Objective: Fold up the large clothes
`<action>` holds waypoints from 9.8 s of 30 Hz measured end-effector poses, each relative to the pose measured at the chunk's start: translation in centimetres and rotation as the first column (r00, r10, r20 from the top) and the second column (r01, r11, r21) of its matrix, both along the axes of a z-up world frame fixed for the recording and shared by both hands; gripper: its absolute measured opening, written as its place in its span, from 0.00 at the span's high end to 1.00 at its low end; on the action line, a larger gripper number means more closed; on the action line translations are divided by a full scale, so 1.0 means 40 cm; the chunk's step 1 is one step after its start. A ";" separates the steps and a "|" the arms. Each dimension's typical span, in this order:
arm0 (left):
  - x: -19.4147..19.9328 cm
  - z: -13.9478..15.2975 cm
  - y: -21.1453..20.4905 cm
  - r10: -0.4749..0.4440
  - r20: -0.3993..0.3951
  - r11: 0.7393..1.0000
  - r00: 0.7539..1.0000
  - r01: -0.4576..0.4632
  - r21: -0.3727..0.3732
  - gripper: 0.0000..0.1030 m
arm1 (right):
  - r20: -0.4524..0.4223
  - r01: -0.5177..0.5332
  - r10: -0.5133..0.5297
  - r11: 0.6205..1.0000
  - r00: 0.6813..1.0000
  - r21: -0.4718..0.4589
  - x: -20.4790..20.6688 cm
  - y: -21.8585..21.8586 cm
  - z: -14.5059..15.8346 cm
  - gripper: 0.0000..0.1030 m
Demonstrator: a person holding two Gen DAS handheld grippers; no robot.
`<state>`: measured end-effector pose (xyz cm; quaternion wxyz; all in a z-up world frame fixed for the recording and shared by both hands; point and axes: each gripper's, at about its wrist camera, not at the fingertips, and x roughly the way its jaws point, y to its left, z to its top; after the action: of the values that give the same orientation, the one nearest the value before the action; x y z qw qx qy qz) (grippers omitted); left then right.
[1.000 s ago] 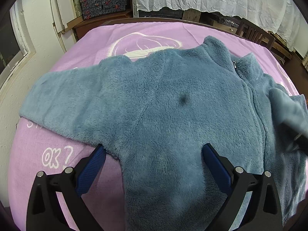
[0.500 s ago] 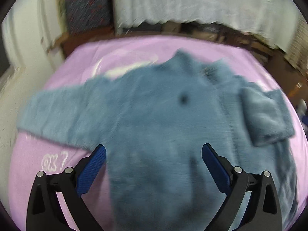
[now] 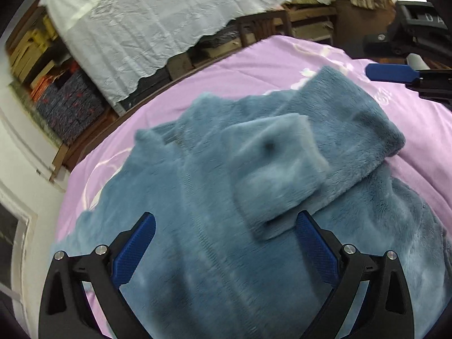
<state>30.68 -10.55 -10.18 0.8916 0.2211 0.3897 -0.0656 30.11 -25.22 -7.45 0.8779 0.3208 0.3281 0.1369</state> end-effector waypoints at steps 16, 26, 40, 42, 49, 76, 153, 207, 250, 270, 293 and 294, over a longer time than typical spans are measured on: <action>0.063 0.042 0.015 -0.022 -0.018 0.979 1.000 0.018 -0.205 0.03 | -0.031 0.006 -0.007 1.000 0.999 -0.010 0.005 -0.023 -0.039 0.59; 0.082 0.008 0.011 -0.034 -0.084 0.955 0.996 0.008 -0.297 0.57 | -0.064 0.022 -0.021 1.000 0.998 0.018 0.014 -0.036 -0.058 0.67; 0.037 0.127 0.305 0.210 0.030 0.855 0.977 -0.169 -0.490 0.81 | -0.017 0.005 -0.004 0.999 1.000 0.037 0.007 -0.036 -0.047 0.67; 0.024 0.107 0.330 0.214 0.011 0.851 0.977 -0.181 -0.493 0.80 | -0.017 -0.006 0.006 1.000 1.000 0.029 0.008 -0.027 -0.046 0.67; 0.014 0.026 0.393 0.284 -0.048 0.830 0.958 -0.271 -0.487 0.67 | -0.039 -0.103 0.101 0.993 0.994 -0.056 0.021 0.049 -0.055 0.79; 0.055 0.038 0.294 0.213 -0.065 0.900 0.975 -0.222 -0.375 0.33 | -0.107 -0.163 0.148 0.975 0.983 -0.154 0.139 0.132 -0.009 0.84; -0.065 -0.030 1.133 0.731 -0.250 0.277 0.635 -0.611 -0.741 0.84 | -0.182 -0.126 0.104 0.985 0.978 -0.117 0.080 0.035 -0.080 0.55; -0.101 0.121 0.399 0.326 0.130 0.928 0.936 -0.292 -0.231 0.17 | -0.153 -0.154 0.147 0.988 0.977 -0.032 0.079 0.018 -0.058 0.53; -0.079 0.058 0.777 0.461 -0.114 0.704 0.880 -0.441 -0.556 0.13 | -0.016 -0.263 0.574 0.350 0.819 -0.899 -0.047 0.857 0.026 0.78; -0.037 -0.031 0.673 0.394 -0.140 0.821 0.908 -0.417 -0.391 0.12 | -0.202 -0.220 0.189 0.965 0.961 -0.143 0.082 0.195 -0.068 0.66; 0.005 -0.001 0.624 0.381 -0.083 0.836 0.921 -0.382 -0.395 0.12 | -0.181 -0.166 0.117 0.944 0.977 -0.284 0.109 0.185 -0.075 0.84; 0.001 0.016 0.626 0.386 -0.068 0.831 0.920 -0.379 -0.406 0.12 | -0.171 -0.143 0.098 0.951 0.980 -0.275 0.103 0.174 -0.064 0.81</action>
<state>30.72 14.49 -9.55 0.9160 -0.0535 0.3959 0.0354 34.23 -18.25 -10.01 0.8768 0.1796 0.4307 0.1160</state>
